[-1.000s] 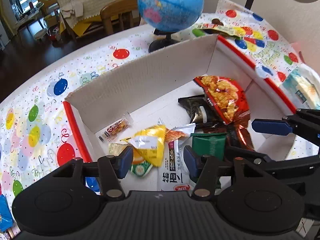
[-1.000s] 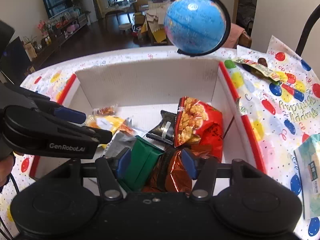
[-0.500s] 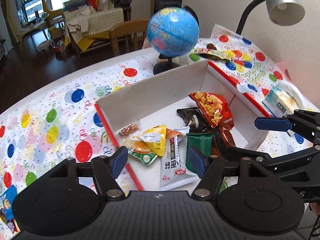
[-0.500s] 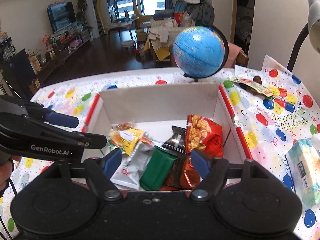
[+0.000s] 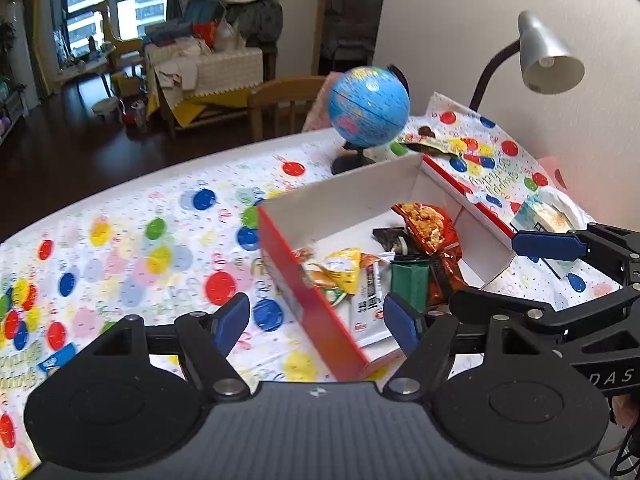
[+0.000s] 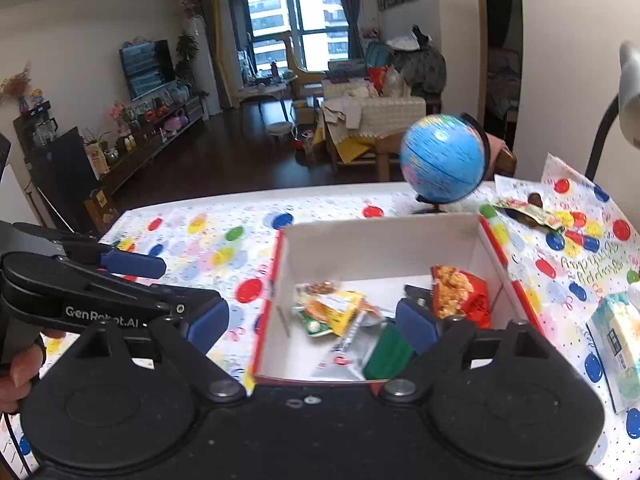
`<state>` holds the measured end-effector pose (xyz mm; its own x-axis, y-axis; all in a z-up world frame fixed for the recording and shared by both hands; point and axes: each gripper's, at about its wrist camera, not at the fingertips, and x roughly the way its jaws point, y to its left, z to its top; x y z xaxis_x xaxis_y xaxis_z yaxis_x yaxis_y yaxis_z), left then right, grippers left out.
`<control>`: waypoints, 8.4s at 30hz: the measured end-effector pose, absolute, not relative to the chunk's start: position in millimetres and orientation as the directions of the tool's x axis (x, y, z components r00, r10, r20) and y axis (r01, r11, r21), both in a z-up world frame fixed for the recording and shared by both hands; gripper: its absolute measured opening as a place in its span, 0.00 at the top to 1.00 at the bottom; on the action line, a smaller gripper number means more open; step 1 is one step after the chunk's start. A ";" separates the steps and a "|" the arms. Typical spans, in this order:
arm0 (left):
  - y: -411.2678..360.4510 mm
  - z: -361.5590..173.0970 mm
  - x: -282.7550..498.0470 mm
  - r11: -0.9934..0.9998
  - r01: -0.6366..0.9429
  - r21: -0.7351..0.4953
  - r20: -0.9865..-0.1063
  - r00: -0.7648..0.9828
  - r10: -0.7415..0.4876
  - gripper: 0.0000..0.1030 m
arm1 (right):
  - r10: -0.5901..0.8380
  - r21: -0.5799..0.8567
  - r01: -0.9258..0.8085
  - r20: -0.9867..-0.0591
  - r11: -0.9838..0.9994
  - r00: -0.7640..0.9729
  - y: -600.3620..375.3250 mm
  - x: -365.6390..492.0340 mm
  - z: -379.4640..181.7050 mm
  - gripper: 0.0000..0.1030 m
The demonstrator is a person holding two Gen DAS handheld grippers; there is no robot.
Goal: Organize snacks
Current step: 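Move both grippers back over the remaining snacks, then grasp the blue cookie bag with the right gripper while the left grasps the chocolate, then carry the cookie bag and chocolate with both grippers over the red box, then open both grippers to drop the cookie bag and chocolate into the box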
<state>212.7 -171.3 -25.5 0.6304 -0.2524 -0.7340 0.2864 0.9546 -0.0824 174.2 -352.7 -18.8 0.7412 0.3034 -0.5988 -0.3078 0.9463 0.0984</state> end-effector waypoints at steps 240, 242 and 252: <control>-282.3 -100.5 292.5 0.964 0.267 0.001 -0.859 0.493 -0.136 0.50 | 0.212 0.122 -0.185 -0.764 0.975 0.609 -421.1 277.4 -82.8 0.51; -278.0 -94.8 287.2 0.965 0.262 -0.004 -0.852 0.505 -0.141 0.44 | 0.221 0.130 -0.190 -0.755 0.973 0.617 -421.1 270.9 -77.3 0.49; -252.2 -63.2 257.1 0.966 0.253 -0.043 -0.805 0.564 -0.184 0.35 | 0.239 0.133 -0.206 -0.697 0.970 0.677 -411.1 238.5 -46.2 0.29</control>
<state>257.1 -252.2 -63.2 0.5644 -0.1839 -0.8048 0.2533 0.9664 -0.0432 238.5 -411.1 -46.2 0.6765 0.2391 -0.6965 -0.2060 0.9695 0.1328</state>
